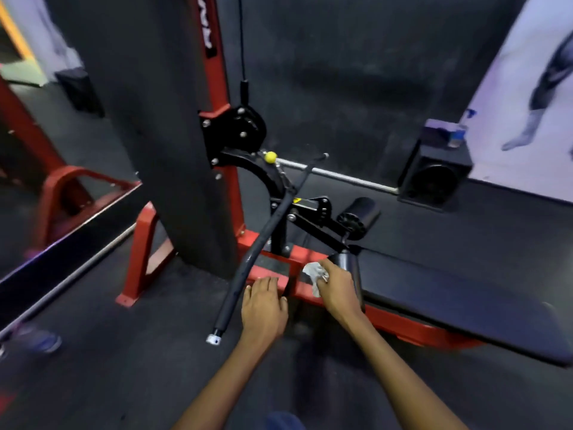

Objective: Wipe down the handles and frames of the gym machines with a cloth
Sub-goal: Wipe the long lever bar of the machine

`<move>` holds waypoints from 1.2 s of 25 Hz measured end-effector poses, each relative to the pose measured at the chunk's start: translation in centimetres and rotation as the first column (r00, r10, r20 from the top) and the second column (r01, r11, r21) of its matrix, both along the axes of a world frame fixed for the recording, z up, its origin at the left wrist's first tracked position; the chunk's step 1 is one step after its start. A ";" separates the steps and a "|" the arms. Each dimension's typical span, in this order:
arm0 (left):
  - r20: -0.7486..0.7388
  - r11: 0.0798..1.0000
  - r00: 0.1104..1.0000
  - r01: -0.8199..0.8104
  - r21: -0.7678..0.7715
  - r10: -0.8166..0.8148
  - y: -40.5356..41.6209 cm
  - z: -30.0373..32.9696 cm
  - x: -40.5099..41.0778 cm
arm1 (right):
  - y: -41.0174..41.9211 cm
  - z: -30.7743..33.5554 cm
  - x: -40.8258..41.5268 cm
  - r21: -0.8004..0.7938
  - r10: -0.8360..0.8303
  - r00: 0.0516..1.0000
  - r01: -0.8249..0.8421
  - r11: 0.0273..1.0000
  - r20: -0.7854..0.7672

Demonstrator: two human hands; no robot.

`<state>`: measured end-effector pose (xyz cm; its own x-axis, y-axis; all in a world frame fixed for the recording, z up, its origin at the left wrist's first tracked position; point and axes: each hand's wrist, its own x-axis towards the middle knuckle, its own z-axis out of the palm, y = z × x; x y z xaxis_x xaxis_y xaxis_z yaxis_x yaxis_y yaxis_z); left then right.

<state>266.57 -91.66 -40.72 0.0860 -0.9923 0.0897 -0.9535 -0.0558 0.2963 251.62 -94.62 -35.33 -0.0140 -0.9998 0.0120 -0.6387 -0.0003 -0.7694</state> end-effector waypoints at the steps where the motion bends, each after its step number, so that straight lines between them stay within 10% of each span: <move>1: -0.012 0.998 0.999 -0.048 0.027 0.049 -0.7 -0.8 0.7 | -1.4 -0.4 0.5 0.041 0.055 0.997 -0.057 0.998 0.046; 9: -0.159 0.905 0.890 -0.420 0.073 0.426 0.1 -8.7 6.4 | -8.8 -6.2 4.4 0.243 0.283 0.953 -0.300 0.922 0.106; 14: -0.237 0.839 0.805 -0.522 0.154 0.544 3.6 -12.3 7.2 | -10.2 -10.7 8.7 -0.016 0.418 0.905 -0.420 0.907 -0.080; 16: -0.281 0.827 0.778 -0.531 0.185 0.563 3.8 -13.5 7.3 | -9.5 -12.3 11.6 -0.088 0.606 0.769 -0.631 0.771 -0.204; 20: -0.320 0.789 0.721 -0.575 0.218 0.614 3.0 -14.7 7.1 | -9.0 -15.4 13.3 0.036 0.862 0.107 -0.989 0.144 -0.496; 22: -0.302 0.770 0.709 -0.603 0.210 0.638 2.6 -14.9 7.0 | -13.4 -17.2 12.1 -0.088 0.797 0.195 -0.980 0.177 -0.572; 26: -0.276 0.766 0.715 -0.609 0.204 0.642 2.6 -15.2 7.1 | -16.2 -15.8 11.2 -0.122 0.635 0.659 -0.727 0.676 -0.403; 30: -0.339 0.765 0.689 -0.607 0.214 0.641 2.6 -14.7 7.3 | -6.6 -16.1 13.7 0.078 0.908 0.172 -0.973 0.217 -0.382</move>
<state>273.90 -89.07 -55.43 0.6970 -0.6992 -0.1590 -0.5052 -0.6363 0.5830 265.32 -101.26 -51.46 0.9722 -0.2257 -0.0616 -0.2281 -0.8555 -0.4648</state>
